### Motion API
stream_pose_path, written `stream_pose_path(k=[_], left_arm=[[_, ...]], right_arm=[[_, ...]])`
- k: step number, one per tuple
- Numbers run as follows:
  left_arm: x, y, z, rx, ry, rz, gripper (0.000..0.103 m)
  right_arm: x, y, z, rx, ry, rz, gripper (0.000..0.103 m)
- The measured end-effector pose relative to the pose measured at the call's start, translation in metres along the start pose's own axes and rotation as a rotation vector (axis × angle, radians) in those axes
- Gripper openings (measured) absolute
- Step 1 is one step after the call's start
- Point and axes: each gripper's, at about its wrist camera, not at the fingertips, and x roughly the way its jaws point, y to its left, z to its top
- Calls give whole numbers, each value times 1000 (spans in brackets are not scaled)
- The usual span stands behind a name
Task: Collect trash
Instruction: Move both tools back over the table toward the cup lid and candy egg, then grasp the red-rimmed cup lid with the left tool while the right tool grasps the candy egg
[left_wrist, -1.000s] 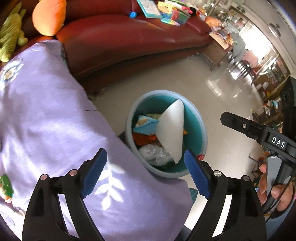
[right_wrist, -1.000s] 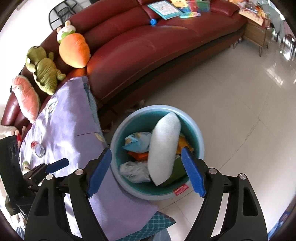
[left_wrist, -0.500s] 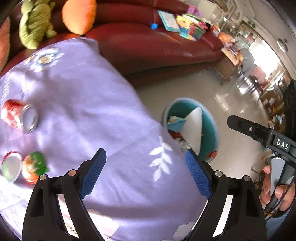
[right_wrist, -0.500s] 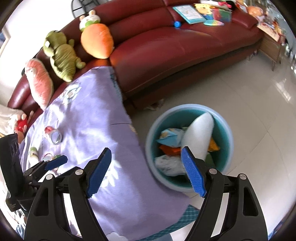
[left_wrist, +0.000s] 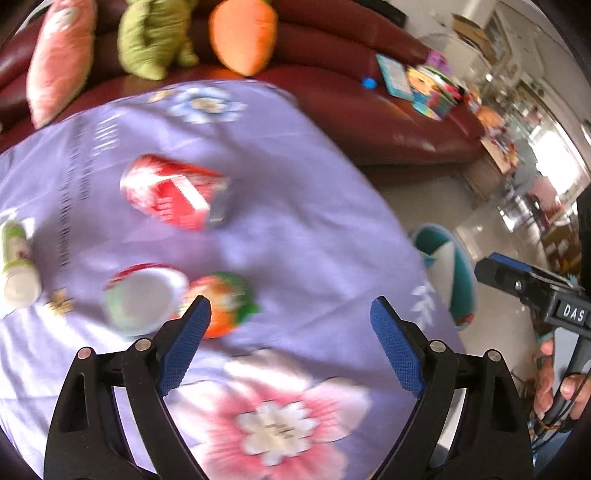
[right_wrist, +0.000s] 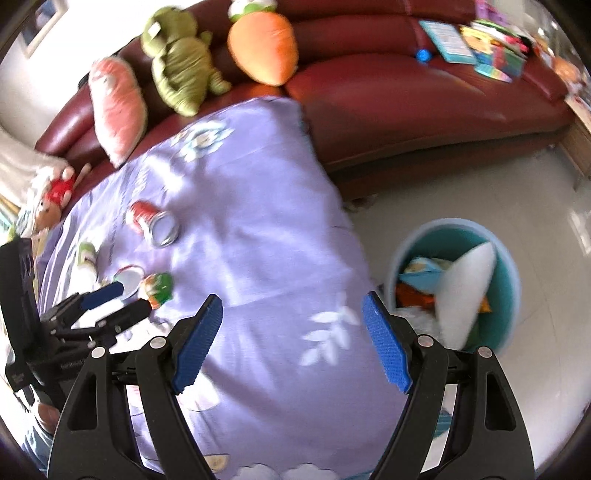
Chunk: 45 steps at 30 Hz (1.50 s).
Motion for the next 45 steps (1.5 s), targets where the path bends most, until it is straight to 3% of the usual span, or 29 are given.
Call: stream_pose_path(k=[8, 13, 21, 26, 28, 30, 37, 45], left_arm=[[-21, 88, -14, -139, -24, 57, 89], [-21, 119, -19, -199, -21, 65, 89], [0, 135, -11, -240, -13, 67, 88], [17, 126, -9, -195, 12, 79, 60], [20, 123, -10, -183, 10, 90, 31], [21, 121, -12, -175, 11, 76, 8], [1, 136, -19, -200, -22, 112, 6], [-7, 154, -32, -229, -6, 130, 8]], right_arm=[[44, 88, -3, -177, 87, 47, 74], [76, 132, -5, -276, 135, 72, 74], [104, 146, -5, -304, 185, 92, 74], [111, 132, -8, -278, 205, 74, 74], [112, 129, -8, -276, 210, 70, 74], [114, 130, -8, -281, 210, 71, 74], [122, 152, -6, -354, 204, 100, 74], [148, 182, -9, -431, 222, 128, 74]])
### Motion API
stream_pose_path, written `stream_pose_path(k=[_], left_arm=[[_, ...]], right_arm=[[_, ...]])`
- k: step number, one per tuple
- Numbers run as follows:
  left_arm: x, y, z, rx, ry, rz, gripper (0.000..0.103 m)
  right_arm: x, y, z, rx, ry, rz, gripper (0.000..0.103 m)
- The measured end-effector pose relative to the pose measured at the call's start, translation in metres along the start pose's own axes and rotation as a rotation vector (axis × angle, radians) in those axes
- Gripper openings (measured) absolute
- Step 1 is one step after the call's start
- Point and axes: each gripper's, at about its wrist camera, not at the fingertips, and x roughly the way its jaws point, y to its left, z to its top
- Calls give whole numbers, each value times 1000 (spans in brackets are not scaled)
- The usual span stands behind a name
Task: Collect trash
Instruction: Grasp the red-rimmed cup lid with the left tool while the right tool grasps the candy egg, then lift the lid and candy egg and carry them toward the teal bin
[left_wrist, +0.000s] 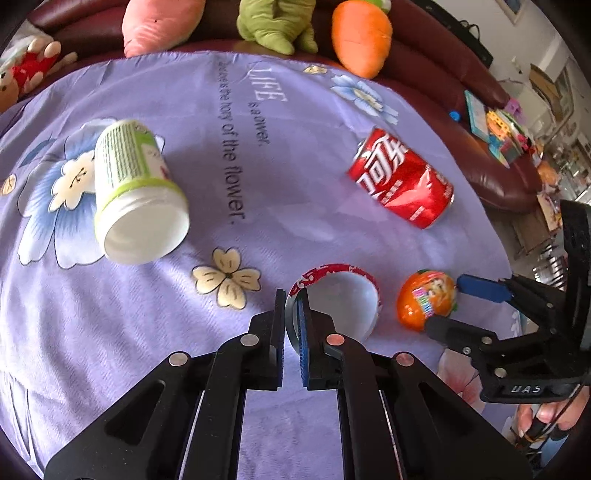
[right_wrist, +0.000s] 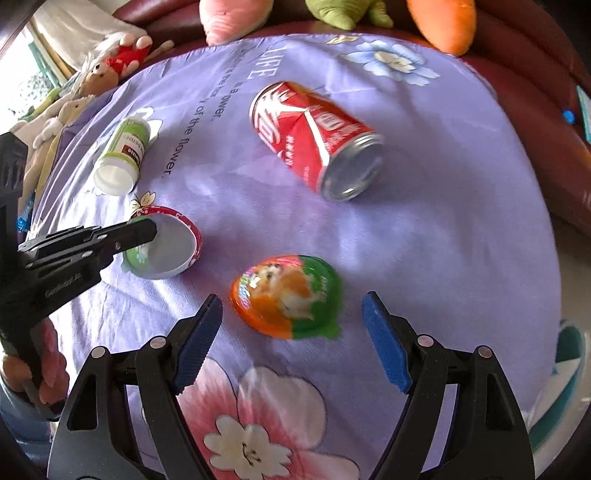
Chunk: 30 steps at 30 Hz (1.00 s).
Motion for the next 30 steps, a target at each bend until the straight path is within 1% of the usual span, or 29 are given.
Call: stream_pose_path(k=[5, 6, 7, 10, 13, 24, 30], left_arm=[[0, 4, -1, -13, 0, -15, 8], [0, 5, -1, -13, 0, -17, 8], [1, 6, -1, -14, 0, -19, 9], [1, 7, -2, -21, 1, -29, 9], [1, 10, -4, -25, 2, -35, 10], [-14, 6, -17, -8, -16, -70, 8], [-24, 1, -27, 14, -27, -87, 7]], right_arm=[[10, 7, 2, -22, -2, -24, 74], [10, 9, 2, -27, -4, -32, 71], [11, 10, 2, -33, -5, -40, 65], [12, 18, 0, -56, -6, -77, 64], [11, 21, -1, -52, -3, -89, 64], [-23, 31, -13, 1, -48, -120, 64], [-47, 34, -27, 32, -83, -134, 64]])
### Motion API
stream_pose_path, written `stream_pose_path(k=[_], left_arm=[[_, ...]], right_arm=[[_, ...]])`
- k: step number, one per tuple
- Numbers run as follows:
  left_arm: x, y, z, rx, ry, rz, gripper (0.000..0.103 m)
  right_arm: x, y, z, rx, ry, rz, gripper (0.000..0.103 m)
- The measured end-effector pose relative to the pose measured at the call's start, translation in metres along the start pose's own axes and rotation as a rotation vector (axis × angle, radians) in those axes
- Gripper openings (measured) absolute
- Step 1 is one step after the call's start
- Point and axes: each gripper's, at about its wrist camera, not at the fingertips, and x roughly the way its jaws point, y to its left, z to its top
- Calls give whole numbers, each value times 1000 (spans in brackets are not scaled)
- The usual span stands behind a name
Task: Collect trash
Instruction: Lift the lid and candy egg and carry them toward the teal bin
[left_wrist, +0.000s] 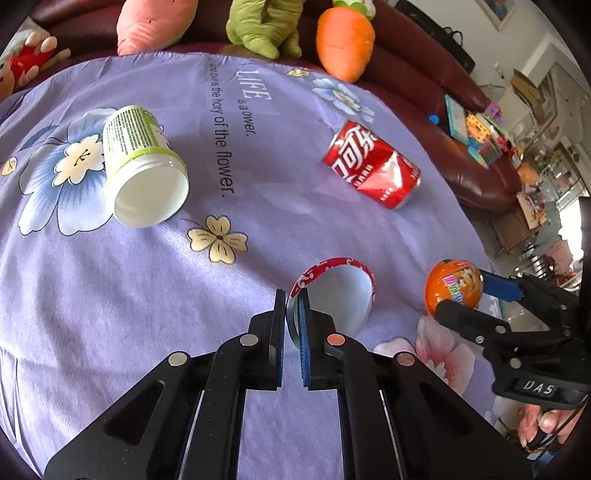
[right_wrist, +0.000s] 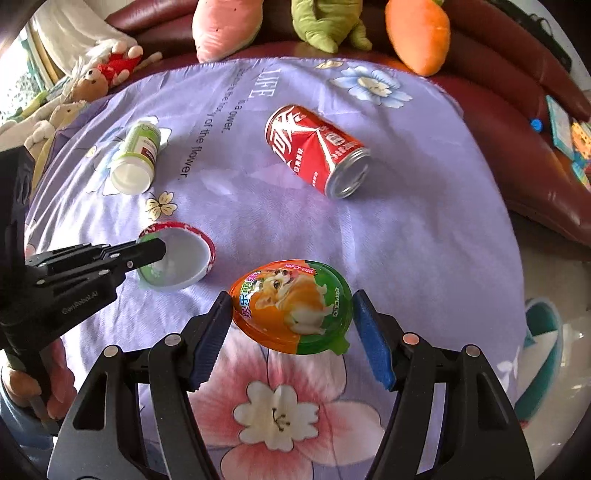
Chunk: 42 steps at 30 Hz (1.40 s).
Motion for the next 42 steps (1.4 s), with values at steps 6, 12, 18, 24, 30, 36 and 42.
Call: stream_pose_path(k=[6, 12, 18, 24, 30, 36, 42], left_arm=[[-4, -3, -8, 24, 4, -3, 7], [5, -5, -18, 45, 63, 8, 8], [11, -16, -21, 86, 97, 44, 8], [6, -33, -23, 96, 69, 91, 5], [-9, -77, -10, 145, 36, 72, 5], [-6, -143, 7, 239, 23, 46, 5], [18, -224, 17, 319, 54, -35, 5]], right_arm=[[-12, -6, -14, 49, -14, -9, 64], [-24, -15, -25, 95, -32, -8, 64], [-29, -29, -38, 148, -51, 23, 64], [-31, -55, -46, 200, -75, 66, 64], [-43, -89, -59, 267, -120, 108, 64], [-69, -152, -80, 377, -194, 105, 64], [-98, -242, -112, 532, -269, 47, 64]])
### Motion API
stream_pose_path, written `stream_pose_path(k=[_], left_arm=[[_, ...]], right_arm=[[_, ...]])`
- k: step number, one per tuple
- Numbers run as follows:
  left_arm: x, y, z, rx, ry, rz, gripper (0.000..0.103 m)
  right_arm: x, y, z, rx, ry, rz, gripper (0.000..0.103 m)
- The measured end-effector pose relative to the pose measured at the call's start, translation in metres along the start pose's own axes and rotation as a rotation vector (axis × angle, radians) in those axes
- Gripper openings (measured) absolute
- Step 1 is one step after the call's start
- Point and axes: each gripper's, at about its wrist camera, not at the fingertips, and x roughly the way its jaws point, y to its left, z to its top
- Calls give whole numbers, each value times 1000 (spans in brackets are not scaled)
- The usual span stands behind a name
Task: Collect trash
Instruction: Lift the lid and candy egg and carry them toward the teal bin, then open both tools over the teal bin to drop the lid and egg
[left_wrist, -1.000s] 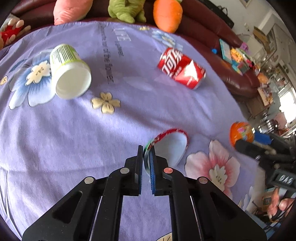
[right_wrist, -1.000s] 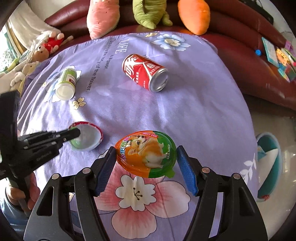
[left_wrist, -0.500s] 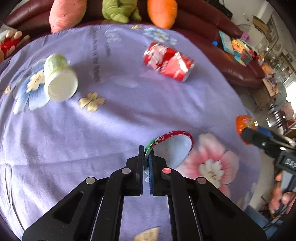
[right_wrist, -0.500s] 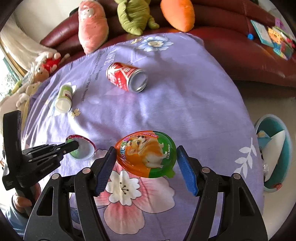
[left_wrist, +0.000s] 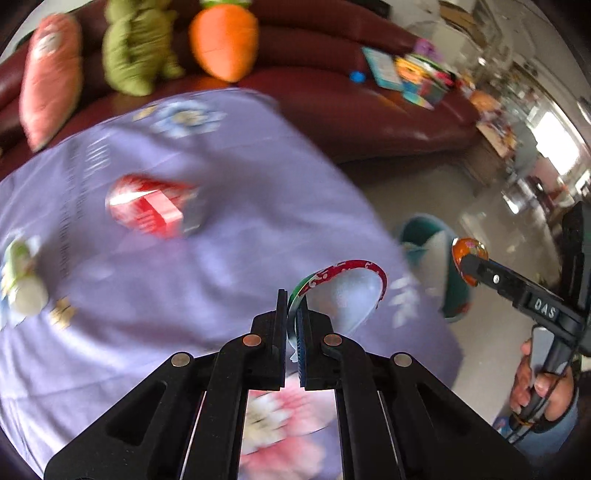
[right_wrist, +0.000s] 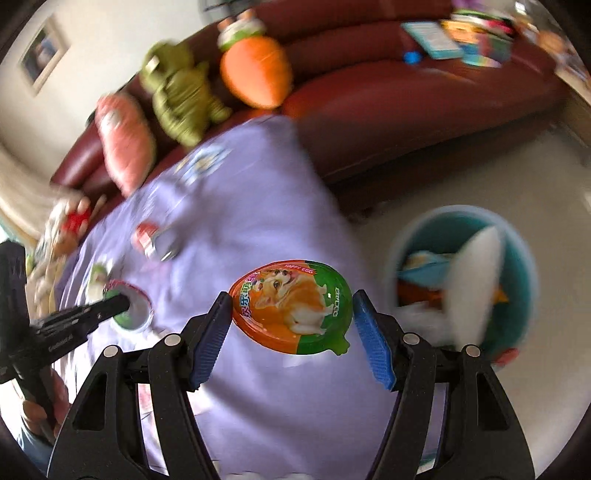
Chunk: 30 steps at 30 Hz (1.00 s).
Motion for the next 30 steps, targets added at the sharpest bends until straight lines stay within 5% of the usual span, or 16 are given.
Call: stream_pose_path(k=[6, 12, 30], left_arm=[[45, -84, 23, 112, 56, -67, 5], [88, -132, 31, 147, 112, -101, 5], [149, -158, 40, 142, 195, -96, 5]], right_arm=[[-30, -92, 13, 149, -70, -75, 64], [-21, -137, 19, 193, -41, -111, 64], [29, -178, 41, 230, 31, -109, 71]])
